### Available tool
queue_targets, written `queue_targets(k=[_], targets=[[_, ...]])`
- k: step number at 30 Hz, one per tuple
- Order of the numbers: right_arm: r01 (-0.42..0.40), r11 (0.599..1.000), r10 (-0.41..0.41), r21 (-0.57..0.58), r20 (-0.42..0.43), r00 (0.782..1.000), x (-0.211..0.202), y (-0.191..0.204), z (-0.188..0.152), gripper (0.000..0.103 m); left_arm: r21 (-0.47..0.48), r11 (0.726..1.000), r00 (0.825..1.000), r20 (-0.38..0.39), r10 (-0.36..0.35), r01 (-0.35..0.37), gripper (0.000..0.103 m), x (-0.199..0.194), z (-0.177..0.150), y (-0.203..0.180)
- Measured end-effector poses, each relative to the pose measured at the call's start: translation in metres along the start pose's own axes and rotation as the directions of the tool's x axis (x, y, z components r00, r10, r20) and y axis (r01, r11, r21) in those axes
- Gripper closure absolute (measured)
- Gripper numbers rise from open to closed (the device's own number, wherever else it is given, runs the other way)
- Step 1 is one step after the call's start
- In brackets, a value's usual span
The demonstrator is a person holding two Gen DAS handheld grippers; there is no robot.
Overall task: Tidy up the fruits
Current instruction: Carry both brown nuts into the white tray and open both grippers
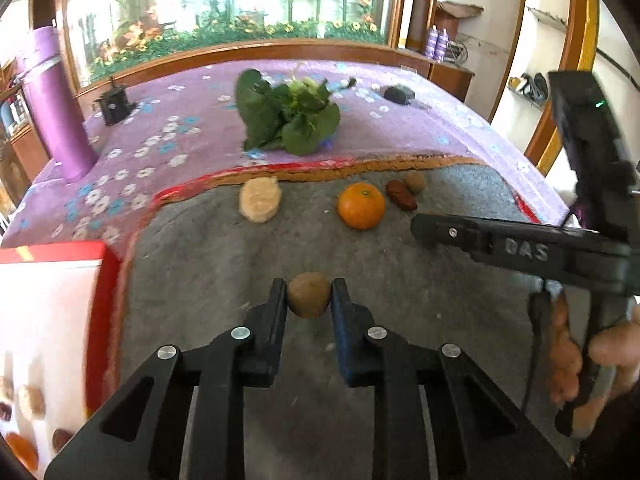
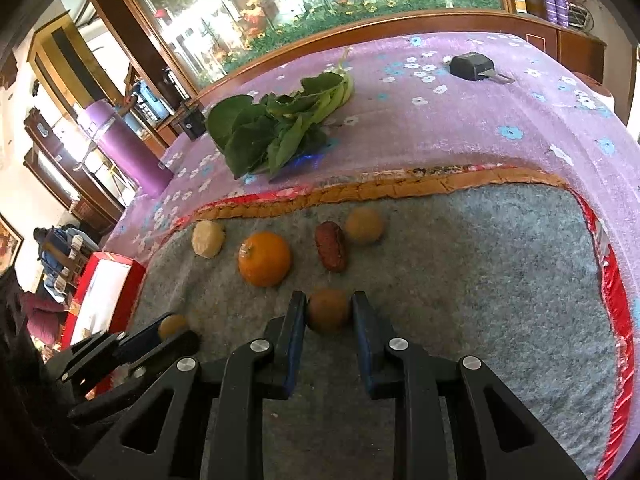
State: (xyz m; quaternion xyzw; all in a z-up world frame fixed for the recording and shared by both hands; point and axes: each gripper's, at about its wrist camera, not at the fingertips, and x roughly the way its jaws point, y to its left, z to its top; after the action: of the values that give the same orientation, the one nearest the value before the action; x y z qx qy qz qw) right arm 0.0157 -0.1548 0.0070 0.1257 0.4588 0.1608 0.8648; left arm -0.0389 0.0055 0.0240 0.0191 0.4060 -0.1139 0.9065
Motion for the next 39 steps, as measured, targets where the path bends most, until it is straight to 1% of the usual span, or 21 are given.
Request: queue_targets(k=[5, 11, 12, 15, 17, 18, 22, 25, 26, 29, 31, 36, 39], targets=[[0.03, 0.999, -0.027, -0.04, 0.07, 0.997, -0.007, 0.009, 0.0, 0.079, -0.034, 0.999, 0.999, 0.048, 0.017, -0.015, 0.084, -0.035, -0.01, 0.02], [0.045, 0.999, -0.042, -0.02, 0.134, 0.99, -0.015, 0.01, 0.001, 0.079, -0.05, 0.997, 0.992, 0.106, 0.07, -0.065, 0.084, -0.071, -0.02, 0.042], [0.032, 0.999, -0.029, -0.012, 0.144, 0.989, -0.017, 0.012, 0.001, 0.079, -0.053, 0.996, 0.99, 0.116, 0.075, -0.069, 0.084, -0.077, -0.022, 0.046], [-0.042, 0.999, 0.04, 0.003, 0.175, 0.984, -0.026, 0.029, -0.007, 0.08, -0.068, 0.994, 0.985, 0.142, 0.098, -0.089, 0.084, -0.092, -0.026, 0.059], [-0.09, 0.996, 0.09, -0.01, 0.175, 0.98, -0.027, 0.046, -0.013, 0.08, -0.072, 0.99, 0.978, 0.163, 0.131, -0.12, 0.084, -0.102, -0.029, 0.069], [-0.108, 0.994, 0.112, -0.033, 0.176, 0.978, -0.027, 0.062, -0.017, 0.08, -0.078, 0.988, 0.975, 0.17, 0.143, -0.131, 0.084, -0.106, -0.031, 0.073], [-0.191, 0.976, 0.206, -0.109, 0.157, 0.966, -0.023, 0.116, -0.024, 0.08, -0.128, 0.978, 0.963, 0.192, 0.189, -0.167, 0.084, -0.123, -0.041, 0.099], [-0.269, 0.951, 0.288, -0.151, 0.128, 0.949, -0.018, 0.157, -0.029, 0.08, -0.173, 0.965, 0.953, 0.199, 0.229, -0.195, 0.084, -0.134, -0.049, 0.12], [-0.283, 0.945, 0.304, -0.162, 0.119, 0.945, -0.016, 0.168, -0.03, 0.08, -0.186, 0.962, 0.95, 0.2, 0.238, -0.202, 0.084, -0.137, -0.051, 0.126], [-0.304, 0.932, 0.327, -0.198, 0.097, 0.94, -0.01, 0.198, -0.036, 0.08, -0.223, 0.944, 0.936, 0.203, 0.288, -0.242, 0.084, -0.146, -0.058, 0.146], [-0.316, 0.923, 0.34, -0.22, 0.079, 0.937, -0.006, 0.217, -0.04, 0.08, -0.242, 0.931, 0.923, 0.206, 0.325, -0.274, 0.084, -0.151, -0.063, 0.157], [-0.332, 0.905, 0.353, -0.267, 0.032, 0.935, 0.006, 0.257, -0.049, 0.08, -0.277, 0.905, 0.902, 0.198, 0.383, -0.324, 0.084, -0.154, -0.073, 0.181], [-0.333, 0.897, 0.35, -0.289, 0.008, 0.937, 0.012, 0.271, -0.056, 0.08, -0.297, 0.895, 0.9, 0.182, 0.396, -0.334, 0.083, -0.151, -0.078, 0.193]])
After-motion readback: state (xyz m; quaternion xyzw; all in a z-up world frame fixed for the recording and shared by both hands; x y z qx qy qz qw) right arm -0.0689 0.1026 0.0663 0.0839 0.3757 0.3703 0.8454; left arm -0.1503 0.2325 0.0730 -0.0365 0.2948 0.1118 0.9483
